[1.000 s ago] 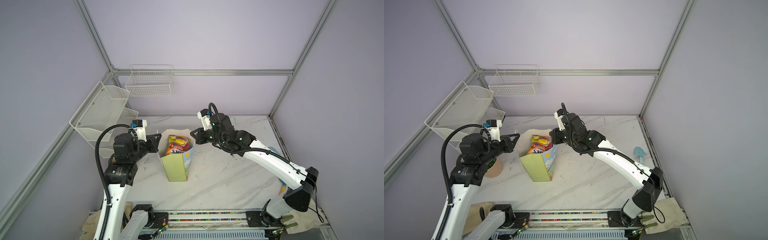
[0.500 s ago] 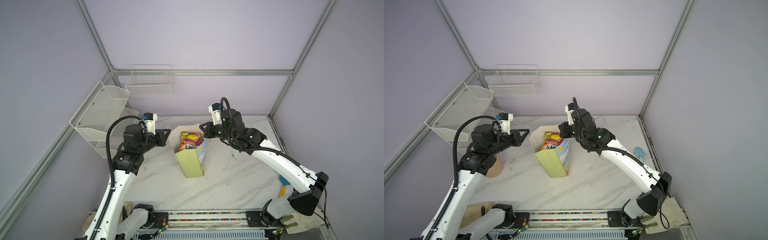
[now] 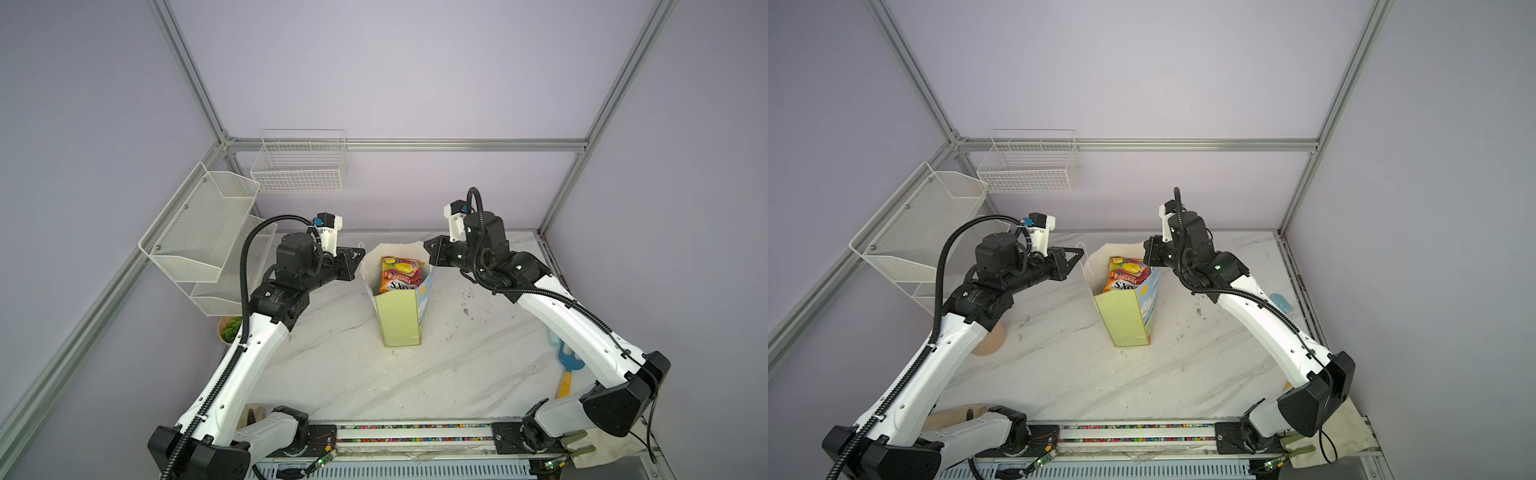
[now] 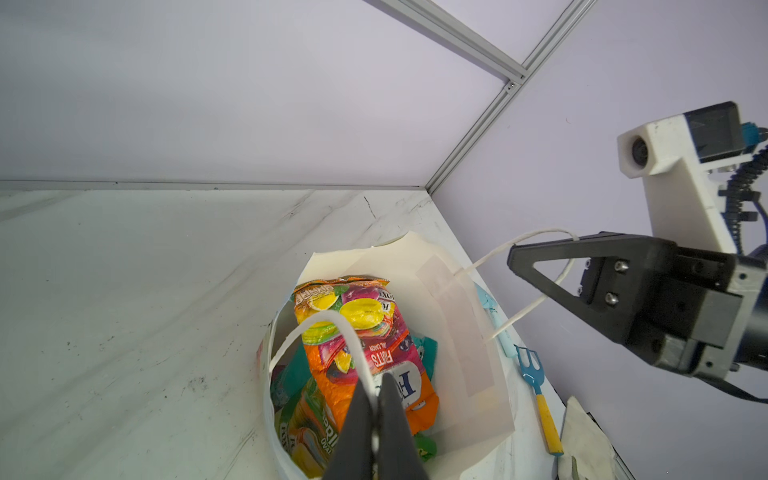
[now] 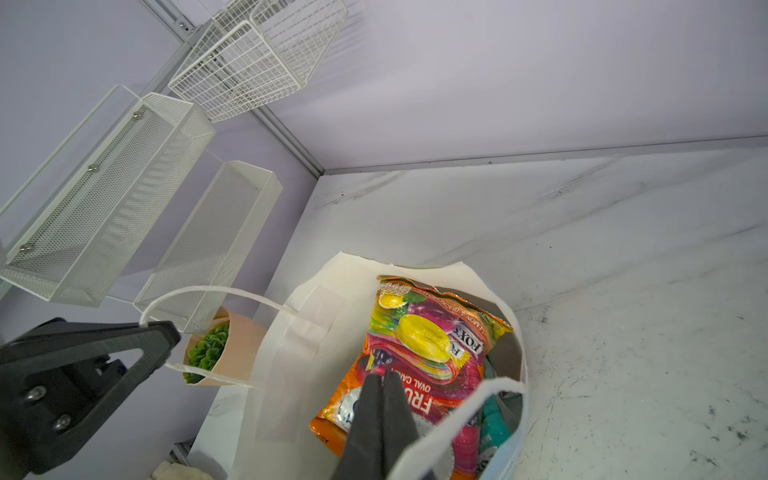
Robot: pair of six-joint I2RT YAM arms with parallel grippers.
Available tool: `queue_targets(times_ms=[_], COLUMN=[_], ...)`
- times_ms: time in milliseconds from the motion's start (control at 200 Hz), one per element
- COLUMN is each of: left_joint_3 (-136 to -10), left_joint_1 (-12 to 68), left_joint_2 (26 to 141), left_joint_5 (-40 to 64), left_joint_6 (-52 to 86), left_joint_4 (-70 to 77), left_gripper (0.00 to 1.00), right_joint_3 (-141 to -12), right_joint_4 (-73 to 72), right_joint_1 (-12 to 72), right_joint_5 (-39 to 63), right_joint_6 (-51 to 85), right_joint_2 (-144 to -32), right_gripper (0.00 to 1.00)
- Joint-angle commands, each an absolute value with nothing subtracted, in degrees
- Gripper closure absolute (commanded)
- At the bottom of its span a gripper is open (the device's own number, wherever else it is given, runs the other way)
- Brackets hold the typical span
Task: Place the snacks into the paper bag
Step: Move the paper bag to the top-center of the table.
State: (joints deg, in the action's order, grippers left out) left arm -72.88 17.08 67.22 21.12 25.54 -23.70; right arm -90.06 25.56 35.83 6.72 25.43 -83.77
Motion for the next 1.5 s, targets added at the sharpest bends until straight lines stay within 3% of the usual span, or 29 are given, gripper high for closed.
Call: queue_targets(times_ms=[0,515,930,1000,1090,1215,1340,1495], left_joint_3=[-81.2,-87.3,-84.4,-83.7,-83.6,-83.5,-83.1,-82.3], left_joint_1=[18.3,20.7,20.7,20.7,20.7,20.7,20.6,20.7], left_joint_2=[68.5,76.3,76.6,76.2,75.9,75.4,74.7,73.5], left_joint_5=[20.3,18.7,16.6,16.1,16.1,15.8,16.0,15.9], left_joint_6=[25.7,24.1,23.4,23.3,23.4,23.6,23.9,24.1], left_joint_4=[-16.1,-15.9,-15.5,-15.3,-15.2,-14.7,-14.1,-13.8], left_gripper=[1.00,1.00,1.00,0.94,0.70,0.50,0.40,0.32], right_joint_3=[-91.1,-91.6,-88.7,-88.2,-87.9,-87.7,-87.3,-86.8], right_joint_4=[19.7,19.7,19.5,19.5,19.7,19.8,20.2,21.4], right_joint_1=[34.2,27.0,24.2,24.2,24.2,24.2,24.2,24.2], right_joint_5=[7.1,11.7,14.8,15.4,16.0,16.6,16.7,16.0], right_joint_6=[25.0,25.1,24.3,24.4,24.3,24.3,24.3,24.2], right_joint_2=[-80.3,-83.6,-84.6,-84.3,-83.9,-82.8,-81.5,-80.1], right_gripper=[1.00,1.00,0.93,0.89,0.79,0.62,0.41,0.30])
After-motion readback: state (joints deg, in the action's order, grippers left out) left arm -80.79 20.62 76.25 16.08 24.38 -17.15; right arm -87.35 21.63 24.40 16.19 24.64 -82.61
